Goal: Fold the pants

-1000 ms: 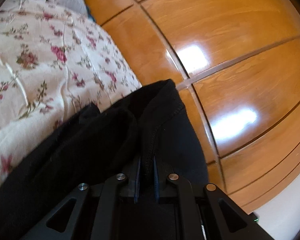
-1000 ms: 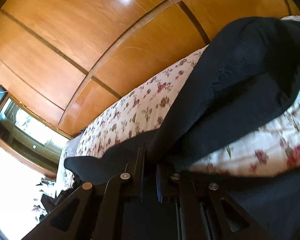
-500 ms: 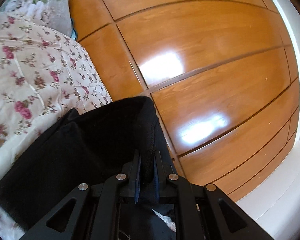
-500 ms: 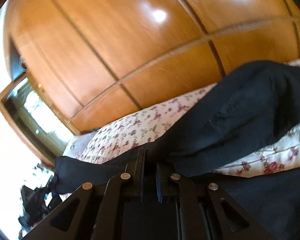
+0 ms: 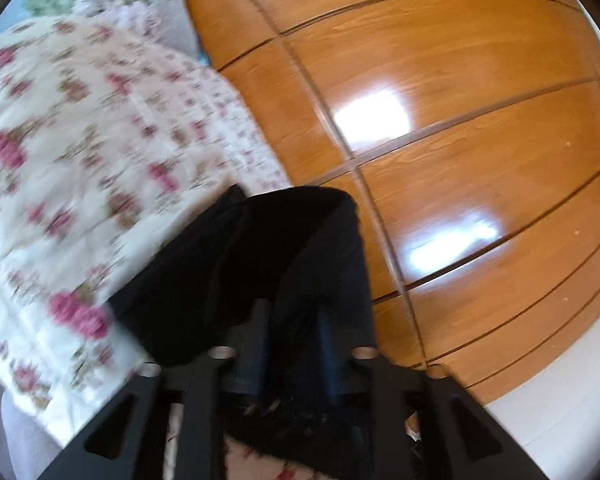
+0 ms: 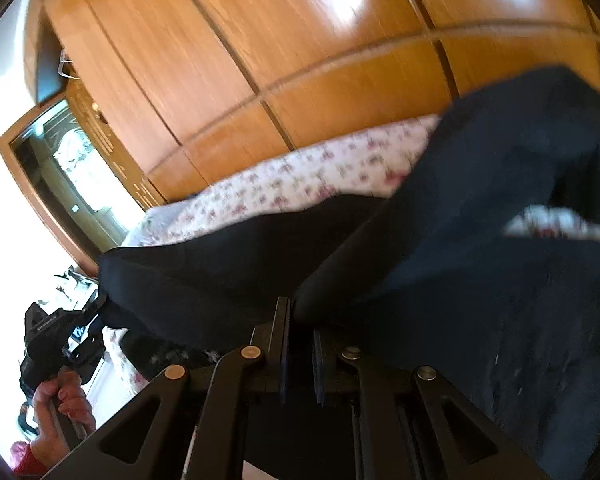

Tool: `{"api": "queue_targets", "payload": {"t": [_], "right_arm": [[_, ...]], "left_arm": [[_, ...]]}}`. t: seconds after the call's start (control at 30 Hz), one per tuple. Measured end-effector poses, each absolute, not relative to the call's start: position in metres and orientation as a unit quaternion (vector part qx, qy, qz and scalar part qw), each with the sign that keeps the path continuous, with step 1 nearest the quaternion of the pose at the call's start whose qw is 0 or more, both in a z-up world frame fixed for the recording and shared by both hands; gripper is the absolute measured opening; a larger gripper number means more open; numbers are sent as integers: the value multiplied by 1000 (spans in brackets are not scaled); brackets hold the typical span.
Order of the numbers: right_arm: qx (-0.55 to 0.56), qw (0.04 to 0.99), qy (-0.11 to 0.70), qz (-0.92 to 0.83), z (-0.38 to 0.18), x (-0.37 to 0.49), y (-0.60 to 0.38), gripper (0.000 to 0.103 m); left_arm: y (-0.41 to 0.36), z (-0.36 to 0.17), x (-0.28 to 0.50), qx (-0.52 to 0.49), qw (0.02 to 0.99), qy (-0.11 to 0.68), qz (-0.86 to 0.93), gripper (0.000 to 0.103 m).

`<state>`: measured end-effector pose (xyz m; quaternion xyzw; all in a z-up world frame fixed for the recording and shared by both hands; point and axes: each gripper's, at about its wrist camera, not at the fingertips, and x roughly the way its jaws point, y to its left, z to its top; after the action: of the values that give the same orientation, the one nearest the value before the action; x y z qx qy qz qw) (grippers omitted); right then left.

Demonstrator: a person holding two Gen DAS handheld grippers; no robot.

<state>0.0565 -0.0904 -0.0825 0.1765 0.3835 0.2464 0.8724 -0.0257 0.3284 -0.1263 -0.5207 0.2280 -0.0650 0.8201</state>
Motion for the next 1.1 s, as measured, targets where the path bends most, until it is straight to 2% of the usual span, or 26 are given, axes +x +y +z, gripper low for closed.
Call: {"api": "queue_targets", "payload": {"t": [0.13, 0.33, 0.4, 0.43, 0.47, 0.6, 0.83, 0.93, 1.1], "right_arm": [[192, 865, 399, 235, -95, 59, -95, 10], [191, 866, 398, 237, -94, 60, -94, 10], [193, 864, 400, 237, -94, 61, -93, 10], [194, 864, 400, 237, -93, 61, -95, 10], [195, 864, 400, 237, -92, 62, -95, 10], [199, 867, 387, 243, -79, 71, -90, 10], [209, 876, 338, 274, -41, 62, -78, 10], [187, 869, 356, 289, -53, 49, -70, 10], [174, 851, 406, 285, -92, 38, -67, 10]], "left_arm": [[328, -138, -38, -551, 798, 229, -86, 43], [327, -130, -41, -532, 813, 221, -91, 46], [328, -127, -34, -524, 814, 234, -87, 40], [328, -123, -28, -512, 820, 241, -86, 20], [330, -116, -22, -490, 832, 247, -79, 7], [340, -86, 1, -454, 852, 242, -97, 7], [351, -18, 25, -333, 910, 219, -110, 7], [357, -35, 14, -322, 910, 246, -91, 7], [360, -107, -13, -340, 880, 331, -26, 8]]}}
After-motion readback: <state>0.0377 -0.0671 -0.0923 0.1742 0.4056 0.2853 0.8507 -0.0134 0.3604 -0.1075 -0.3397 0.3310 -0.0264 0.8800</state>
